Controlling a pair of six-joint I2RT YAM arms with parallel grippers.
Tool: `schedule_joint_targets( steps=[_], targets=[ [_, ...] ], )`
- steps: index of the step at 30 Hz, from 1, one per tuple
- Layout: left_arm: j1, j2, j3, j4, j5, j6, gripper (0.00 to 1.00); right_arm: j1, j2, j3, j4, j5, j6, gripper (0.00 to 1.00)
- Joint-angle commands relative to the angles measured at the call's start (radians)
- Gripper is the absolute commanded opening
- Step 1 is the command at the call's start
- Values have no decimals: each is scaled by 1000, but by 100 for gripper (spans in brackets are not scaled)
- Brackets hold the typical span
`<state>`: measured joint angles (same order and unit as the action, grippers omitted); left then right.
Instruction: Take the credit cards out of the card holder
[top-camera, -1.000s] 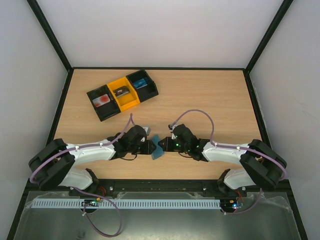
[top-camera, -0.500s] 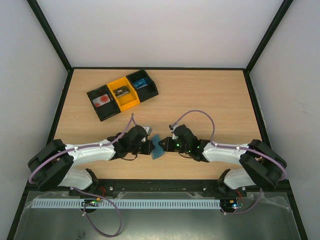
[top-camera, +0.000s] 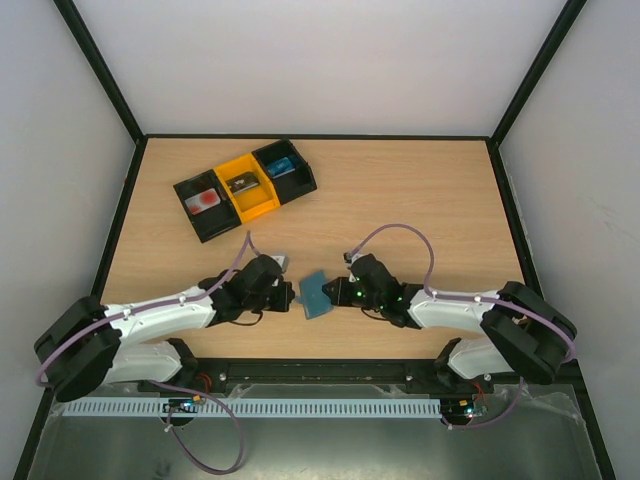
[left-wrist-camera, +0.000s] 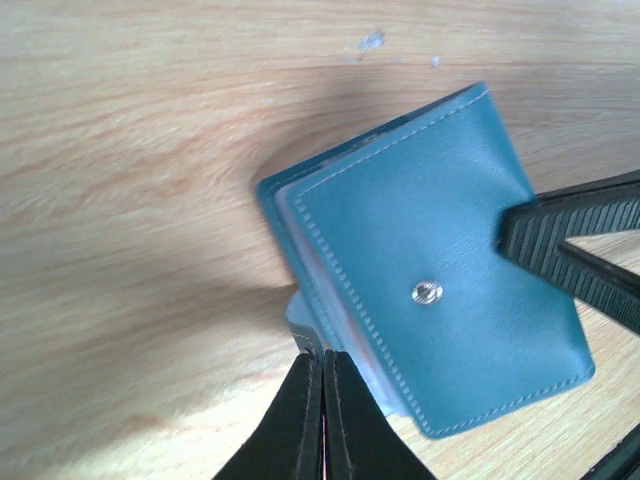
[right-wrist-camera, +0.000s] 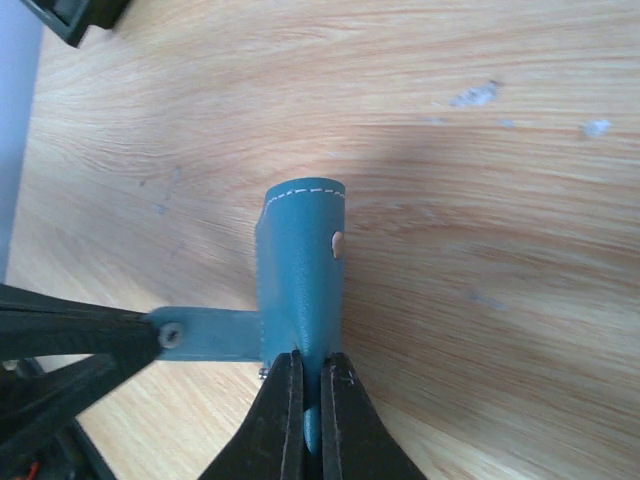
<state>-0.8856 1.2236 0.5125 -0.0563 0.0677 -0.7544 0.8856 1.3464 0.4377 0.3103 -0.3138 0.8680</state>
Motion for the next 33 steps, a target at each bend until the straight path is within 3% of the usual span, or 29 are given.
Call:
schedule_joint_targets(
  steps=[1, 6, 16, 22, 33],
  targets=[
    [2, -65, -31, -76, -55, -20, 3, 0, -22, -41, -18, 92, 0, 2],
    [2, -134, -34, -74, -47, -34, 3, 0, -5, -40, -19, 103, -9, 4],
    [3, -159, 13, -59, -7, -23, 3, 1, -32, 34, -241, 153, -81, 35],
    [3, -154, 23, -34, 13, -33, 3, 20, -96, 76, -279, 128, -105, 54],
    [3, -160, 53, 0, 61, -68, 3, 109, -47, 127, -236, 87, -96, 70]
  ],
)
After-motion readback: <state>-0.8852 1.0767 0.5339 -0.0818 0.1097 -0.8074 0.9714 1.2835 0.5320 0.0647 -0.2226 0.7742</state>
